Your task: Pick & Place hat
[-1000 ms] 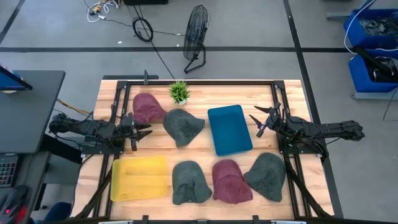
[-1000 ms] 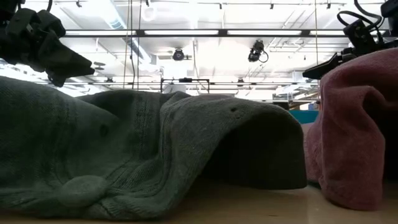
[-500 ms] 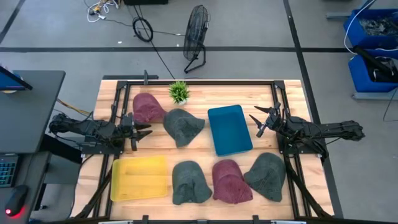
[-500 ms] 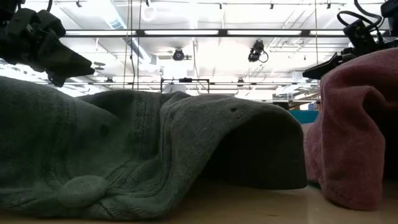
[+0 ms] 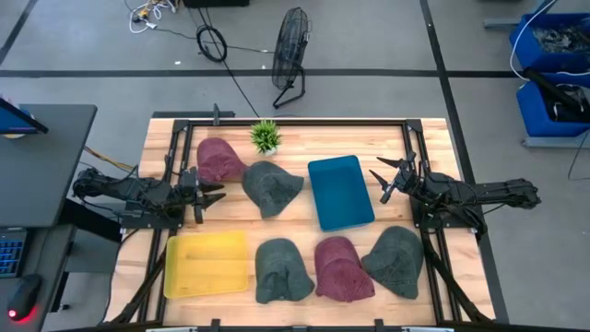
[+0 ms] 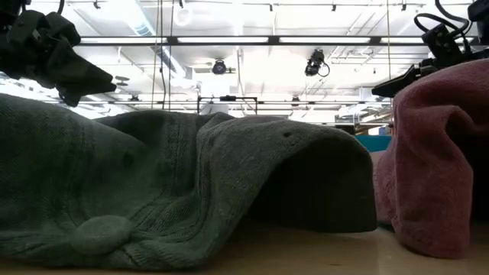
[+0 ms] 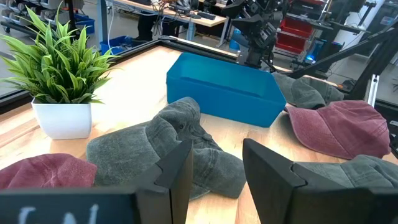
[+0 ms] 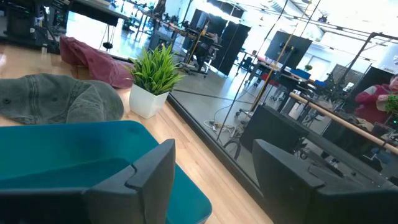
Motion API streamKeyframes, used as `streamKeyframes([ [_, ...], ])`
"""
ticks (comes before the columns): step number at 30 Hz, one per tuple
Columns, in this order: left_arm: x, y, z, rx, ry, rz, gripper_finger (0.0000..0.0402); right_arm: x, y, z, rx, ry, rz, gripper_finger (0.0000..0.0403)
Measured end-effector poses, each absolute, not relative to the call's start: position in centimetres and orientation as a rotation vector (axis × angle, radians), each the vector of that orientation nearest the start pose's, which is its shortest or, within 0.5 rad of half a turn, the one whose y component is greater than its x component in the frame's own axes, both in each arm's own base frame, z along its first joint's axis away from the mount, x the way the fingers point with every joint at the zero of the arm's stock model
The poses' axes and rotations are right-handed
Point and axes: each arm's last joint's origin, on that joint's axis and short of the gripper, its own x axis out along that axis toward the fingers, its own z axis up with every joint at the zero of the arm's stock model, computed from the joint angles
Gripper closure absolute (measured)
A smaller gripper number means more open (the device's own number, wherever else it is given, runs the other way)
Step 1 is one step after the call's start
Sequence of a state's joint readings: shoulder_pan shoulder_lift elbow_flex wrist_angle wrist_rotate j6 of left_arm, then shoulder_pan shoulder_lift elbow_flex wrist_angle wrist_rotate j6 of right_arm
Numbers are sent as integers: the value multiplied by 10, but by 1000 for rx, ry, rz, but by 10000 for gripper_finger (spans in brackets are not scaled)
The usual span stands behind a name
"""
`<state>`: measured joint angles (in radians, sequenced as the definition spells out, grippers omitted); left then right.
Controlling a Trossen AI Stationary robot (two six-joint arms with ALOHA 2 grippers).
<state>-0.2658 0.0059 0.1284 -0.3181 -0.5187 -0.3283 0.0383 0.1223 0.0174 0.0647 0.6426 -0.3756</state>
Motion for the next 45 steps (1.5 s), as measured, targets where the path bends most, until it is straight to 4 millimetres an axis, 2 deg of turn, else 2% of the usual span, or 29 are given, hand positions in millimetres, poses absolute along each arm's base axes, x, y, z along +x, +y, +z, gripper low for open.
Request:
streamKeyframes([
  [17, 84, -8, 180, -263, 104, 284, 257, 99, -14, 166, -378, 152, -590, 183],
  [28, 85, -7, 186, -161, 59, 285, 257, 99, -14, 166, -378, 152, -590, 183],
  [34, 85, -7, 184, -332, 52, 323, 257, 99, -14, 166, -377, 151, -590, 183],
  [45, 85, -6, 181, -441, 55, 332, 257, 99, -14, 166, -378, 152, -590, 183],
])
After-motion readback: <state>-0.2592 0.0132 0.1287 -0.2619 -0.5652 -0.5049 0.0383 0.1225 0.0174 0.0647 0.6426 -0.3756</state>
